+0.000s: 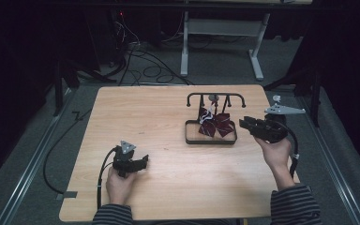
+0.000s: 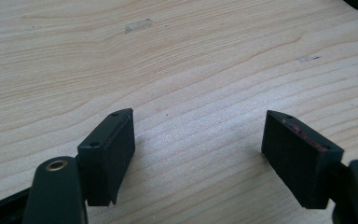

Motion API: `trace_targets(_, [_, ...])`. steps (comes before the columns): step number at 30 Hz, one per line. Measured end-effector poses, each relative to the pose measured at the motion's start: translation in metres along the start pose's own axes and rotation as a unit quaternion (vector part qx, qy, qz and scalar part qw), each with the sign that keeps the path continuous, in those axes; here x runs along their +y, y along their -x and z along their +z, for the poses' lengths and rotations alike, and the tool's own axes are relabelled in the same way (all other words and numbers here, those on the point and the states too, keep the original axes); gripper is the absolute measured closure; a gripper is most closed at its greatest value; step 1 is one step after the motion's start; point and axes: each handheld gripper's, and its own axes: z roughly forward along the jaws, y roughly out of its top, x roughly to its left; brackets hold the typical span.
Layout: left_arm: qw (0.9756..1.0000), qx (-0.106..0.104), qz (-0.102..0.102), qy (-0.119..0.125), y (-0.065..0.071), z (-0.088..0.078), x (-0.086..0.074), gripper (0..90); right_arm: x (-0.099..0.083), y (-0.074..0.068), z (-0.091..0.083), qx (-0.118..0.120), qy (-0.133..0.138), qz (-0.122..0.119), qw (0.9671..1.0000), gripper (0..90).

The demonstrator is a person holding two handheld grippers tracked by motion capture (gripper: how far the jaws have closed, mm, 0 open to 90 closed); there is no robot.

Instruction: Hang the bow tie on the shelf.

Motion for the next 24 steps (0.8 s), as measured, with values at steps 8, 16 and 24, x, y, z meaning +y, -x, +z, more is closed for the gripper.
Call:
trace_targets(8, [1.0000, 0.000, 0.000, 0.001, 0.000, 0.000, 0.000, 26.2, -0.009, 0.002, -0.002, 0.000, -0.001, 0.010, 1.0000, 69.1])
trace_targets(16, [1.0000, 0.000, 0.001, 0.000, 0.000, 0.000, 0.000, 26.2, -0.018, 0.004, -0.004, 0.001, -0.001, 0.017, 0.9998, 68.8])
trace_targets(24, [1.0000, 0.000, 0.001, 0.000, 0.000, 0.000, 0.000, 26.2, -0.027, 0.005, -0.004, 0.002, -0.003, 0.025, 0.9997, 68.6])
